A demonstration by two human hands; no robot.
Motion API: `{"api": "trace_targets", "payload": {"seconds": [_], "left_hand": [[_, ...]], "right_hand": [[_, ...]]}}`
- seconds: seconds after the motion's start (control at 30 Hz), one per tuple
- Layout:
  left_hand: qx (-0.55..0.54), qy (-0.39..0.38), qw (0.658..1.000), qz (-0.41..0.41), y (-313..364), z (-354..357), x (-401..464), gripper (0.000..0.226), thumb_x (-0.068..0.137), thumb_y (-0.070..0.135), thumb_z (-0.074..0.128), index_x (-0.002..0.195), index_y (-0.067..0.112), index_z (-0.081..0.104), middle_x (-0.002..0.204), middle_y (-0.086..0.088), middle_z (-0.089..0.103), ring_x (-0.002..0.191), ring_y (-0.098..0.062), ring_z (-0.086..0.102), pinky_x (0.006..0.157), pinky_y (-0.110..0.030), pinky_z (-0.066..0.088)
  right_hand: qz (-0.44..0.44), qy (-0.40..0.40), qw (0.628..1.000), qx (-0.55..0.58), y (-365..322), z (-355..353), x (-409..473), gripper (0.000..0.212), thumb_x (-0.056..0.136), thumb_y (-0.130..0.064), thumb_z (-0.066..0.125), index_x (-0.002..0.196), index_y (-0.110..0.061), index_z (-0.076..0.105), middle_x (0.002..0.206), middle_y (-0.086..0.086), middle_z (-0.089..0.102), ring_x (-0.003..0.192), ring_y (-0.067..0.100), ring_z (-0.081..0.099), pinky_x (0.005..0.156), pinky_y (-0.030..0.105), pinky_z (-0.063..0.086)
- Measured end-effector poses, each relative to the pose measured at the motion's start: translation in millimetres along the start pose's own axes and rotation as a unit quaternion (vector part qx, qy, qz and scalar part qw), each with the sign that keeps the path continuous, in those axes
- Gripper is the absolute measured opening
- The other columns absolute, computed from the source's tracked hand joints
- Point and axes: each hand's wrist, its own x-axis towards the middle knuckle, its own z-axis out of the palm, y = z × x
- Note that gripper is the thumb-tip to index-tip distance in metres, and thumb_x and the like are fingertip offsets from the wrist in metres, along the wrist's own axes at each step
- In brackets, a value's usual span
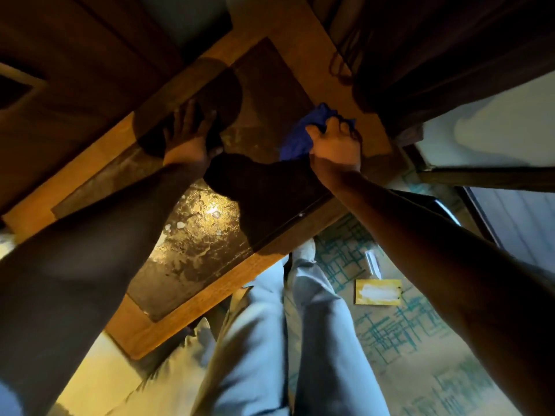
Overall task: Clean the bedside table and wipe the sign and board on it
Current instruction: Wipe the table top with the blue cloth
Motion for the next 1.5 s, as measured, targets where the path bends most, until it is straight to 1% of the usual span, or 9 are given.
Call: {"api": "trace_targets", "payload": {"seconds": [0.27,0.4,0.67,0.73,0.87,1.0,1.2,1.3,1.5], "left_hand": [[-0.019,0.022,0.999,-0.025,0.1,5.6,-2.8,0.078,0.095,0.042,0.06,0.156,0.044,0.013,0.169,-0.001,-0.008,0.153,-0.033,-0.01,0.117,-0.069,0.002],[-0.039,0.013,0.999,-0.035,2.3,2.6,-2.5,0.077,0.095,0.04,0.061,0.156,0.044,0.014,0.169,-0.002,-0.008,0.153,-0.033,-0.011,0.117,-0.07,0.0],[-0.059,-0.005,0.998,-0.036,2.6,-1.5,-1.8,0.075,0.095,0.038,0.061,0.156,0.042,0.018,0.168,-0.001,-0.008,0.153,-0.032,-0.011,0.117,-0.069,-0.002],[-0.072,0.004,0.997,-0.02,-3.5,-5.4,-4.0,0.067,0.097,0.043,0.056,0.156,0.038,0.023,0.169,-0.005,-0.001,0.154,-0.034,-0.003,0.119,-0.065,0.006],[-0.1,0.108,0.989,-0.013,-44.9,-5.9,-37.9,0.06,0.1,0.052,0.041,0.154,0.028,0.031,0.162,-0.015,0.025,0.146,-0.038,0.028,0.116,-0.048,0.03],[-0.042,0.151,0.987,-0.033,-123.3,7.4,-97.4,0.056,0.101,0.049,0.039,0.152,0.027,0.032,0.162,-0.012,0.028,0.138,-0.043,0.04,0.106,-0.056,0.041],[0.029,0.131,0.99,-0.039,-213.2,45.9,-168.1,0.053,0.098,0.035,0.058,0.147,0.019,0.043,0.16,-0.02,0.028,0.143,-0.05,0.025,0.11,-0.064,0.026],[0.004,0.093,0.994,-0.06,-226.1,63.4,-184.6,0.064,0.096,0.035,0.063,0.153,0.024,0.034,0.164,-0.018,0.019,0.148,-0.048,0.016,0.113,-0.064,0.022],[-0.053,0.081,0.994,-0.048,-237.1,76.4,-192.3,0.077,0.091,0.03,0.071,0.156,0.027,0.03,0.167,-0.012,0.009,0.151,-0.045,0.005,0.119,-0.057,0.015]], "right_hand": [[-0.022,-0.01,0.999,-0.024,-3.5,4.2,-5.5,0.063,0.084,-0.051,0.063,0.139,-0.029,0.043,0.129,0.022,0.047,0.113,0.044,0.05,0.086,0.049,0.045],[-0.035,-0.007,0.999,-0.037,-0.6,9.7,-5.2,0.071,0.09,-0.044,0.062,0.152,-0.038,0.028,0.14,0.022,0.041,0.12,0.044,0.046,0.08,0.049,0.048],[0.003,-0.027,0.993,0.118,-12.7,12.5,20.5,0.045,0.097,-0.024,0.052,0.142,-0.024,0.05,0.148,0.022,0.043,0.127,0.048,0.047,0.102,0.058,0.042],[0.027,-0.04,0.991,0.124,-13.6,-3.4,6.5,0.044,0.099,-0.029,0.048,0.144,-0.03,0.046,0.145,0.016,0.047,0.128,0.039,0.05,0.101,0.051,0.045],[0.058,0.023,0.98,0.19,-6.8,-16.1,-52.6,0.039,0.095,-0.045,0.049,0.131,-0.031,0.054,0.12,0.012,0.065,0.104,0.034,0.064,0.079,0.037,0.048],[0.082,0.074,0.974,0.2,-9.5,6.5,-119.4,0.04,0.092,-0.04,0.057,0.123,-0.016,0.062,0.119,0.022,0.059,0.106,0.04,0.058,0.074,0.037,0.045],[0.174,0.092,0.953,0.23,-46.1,44.0,-155.0,0.044,0.091,-0.029,0.056,0.131,-0.01,0.06,0.122,0.02,0.058,0.11,0.039,0.052,0.084,0.042,0.043],[0.201,0.136,0.939,0.242,-56.3,52.8,-147.6,0.045,0.091,-0.037,0.053,0.124,-0.009,0.064,0.124,0.014,0.064,0.107,0.038,0.055,0.087,0.038,0.041],[0.226,0.099,0.926,0.286,-89.6,72.4,-135.8,0.059,0.09,-0.034,0.041,0.146,-0.017,0.046,0.158,0.006,0.037,0.144,0.034,0.03,0.113,0.044,0.034]]}}
